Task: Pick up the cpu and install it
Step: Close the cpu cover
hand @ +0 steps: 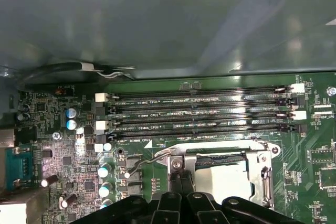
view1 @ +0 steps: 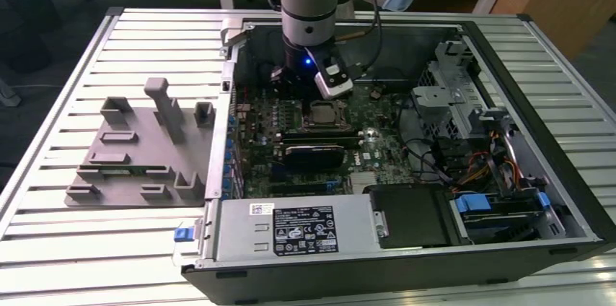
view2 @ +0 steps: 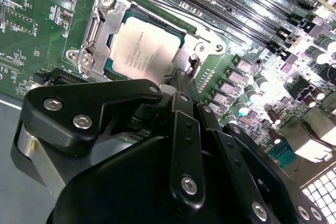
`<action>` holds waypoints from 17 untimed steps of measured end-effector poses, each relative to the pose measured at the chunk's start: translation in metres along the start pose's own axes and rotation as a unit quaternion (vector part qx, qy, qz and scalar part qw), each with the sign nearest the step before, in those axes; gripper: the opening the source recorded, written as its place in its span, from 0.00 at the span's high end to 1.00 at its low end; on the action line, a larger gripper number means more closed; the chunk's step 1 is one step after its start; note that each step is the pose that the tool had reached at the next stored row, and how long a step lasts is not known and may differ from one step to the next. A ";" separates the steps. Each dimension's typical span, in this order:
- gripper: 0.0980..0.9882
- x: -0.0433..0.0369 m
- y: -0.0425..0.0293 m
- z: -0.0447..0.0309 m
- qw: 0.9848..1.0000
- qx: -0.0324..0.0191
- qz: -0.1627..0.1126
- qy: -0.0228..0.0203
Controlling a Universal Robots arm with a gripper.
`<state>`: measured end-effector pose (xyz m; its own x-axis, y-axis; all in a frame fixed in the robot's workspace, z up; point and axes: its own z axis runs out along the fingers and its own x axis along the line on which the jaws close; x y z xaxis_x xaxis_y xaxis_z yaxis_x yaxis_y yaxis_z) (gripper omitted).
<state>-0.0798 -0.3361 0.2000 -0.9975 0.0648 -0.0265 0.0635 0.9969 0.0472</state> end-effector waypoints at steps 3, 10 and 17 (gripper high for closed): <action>0.99 0.0003 -0.0001 0.0003 1.000 0.000 0.000 0.000; 0.99 0.0006 -0.0001 0.0019 1.000 0.000 0.000 0.000; 0.99 -0.0042 0.0002 0.0020 1.000 0.000 0.000 0.000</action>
<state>-0.0755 -0.3361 0.1981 -0.9975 0.0648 -0.0264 0.0635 0.9969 0.0473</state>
